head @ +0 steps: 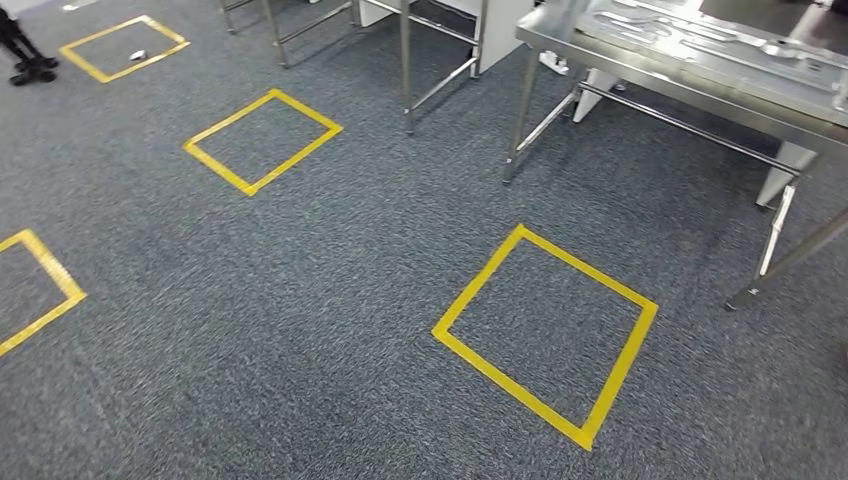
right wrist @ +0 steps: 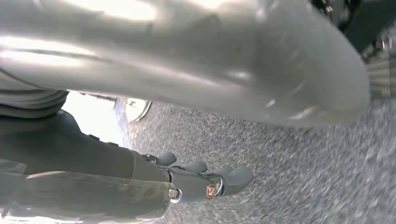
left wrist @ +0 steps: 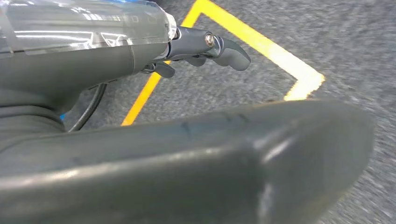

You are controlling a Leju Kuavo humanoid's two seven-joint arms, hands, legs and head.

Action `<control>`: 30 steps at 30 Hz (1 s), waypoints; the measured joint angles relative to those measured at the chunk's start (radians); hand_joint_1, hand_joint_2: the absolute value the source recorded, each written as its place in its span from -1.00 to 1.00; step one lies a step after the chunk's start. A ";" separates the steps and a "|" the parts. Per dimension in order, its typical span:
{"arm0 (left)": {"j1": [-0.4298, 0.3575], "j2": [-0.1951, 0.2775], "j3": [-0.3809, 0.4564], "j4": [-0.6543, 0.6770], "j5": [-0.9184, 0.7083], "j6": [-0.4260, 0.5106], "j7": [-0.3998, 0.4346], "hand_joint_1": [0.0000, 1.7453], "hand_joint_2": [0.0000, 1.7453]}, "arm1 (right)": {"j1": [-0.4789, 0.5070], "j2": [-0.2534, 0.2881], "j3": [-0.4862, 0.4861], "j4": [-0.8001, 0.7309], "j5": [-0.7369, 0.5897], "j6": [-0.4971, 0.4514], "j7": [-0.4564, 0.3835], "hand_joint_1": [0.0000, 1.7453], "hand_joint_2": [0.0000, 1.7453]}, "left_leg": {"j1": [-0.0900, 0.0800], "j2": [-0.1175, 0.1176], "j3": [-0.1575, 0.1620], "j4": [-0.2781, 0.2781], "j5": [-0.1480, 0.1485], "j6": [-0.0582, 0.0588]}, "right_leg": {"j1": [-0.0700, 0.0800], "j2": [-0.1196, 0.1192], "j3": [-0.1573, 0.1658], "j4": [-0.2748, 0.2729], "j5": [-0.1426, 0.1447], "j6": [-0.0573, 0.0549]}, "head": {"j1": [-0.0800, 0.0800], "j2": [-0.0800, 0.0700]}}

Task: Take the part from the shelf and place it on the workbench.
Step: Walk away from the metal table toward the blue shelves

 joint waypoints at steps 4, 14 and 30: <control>-0.005 -0.003 -0.016 0.001 -0.013 0.012 0.010 -1.00 -1.00 | -0.005 -0.014 0.014 -0.001 0.011 0.006 0.002 -1.00 -1.00 | 0.006 0.065 0.083 -0.160 0.059 0.011 | -0.001 -0.042 0.003 0.029 -0.024 0.039 | 0.001 0.000; 0.004 0.002 -0.018 0.001 -0.002 0.043 -0.008 -1.00 -1.00 | 0.000 -0.018 0.030 -0.001 0.024 0.005 -0.011 -1.00 -1.00 | -0.027 -0.049 0.063 -0.160 0.076 0.070 | 0.005 0.067 -0.141 0.323 -0.154 0.035 | 0.001 0.000; 0.012 0.027 -0.019 0.002 -0.015 0.033 -0.009 -1.00 -1.00 | -0.001 -0.011 0.030 0.000 -0.010 -0.013 -0.020 -1.00 -1.00 | -0.028 -0.011 -0.053 0.068 -0.011 0.025 | 0.025 0.020 -0.010 0.010 -0.006 -0.031 | 0.000 0.000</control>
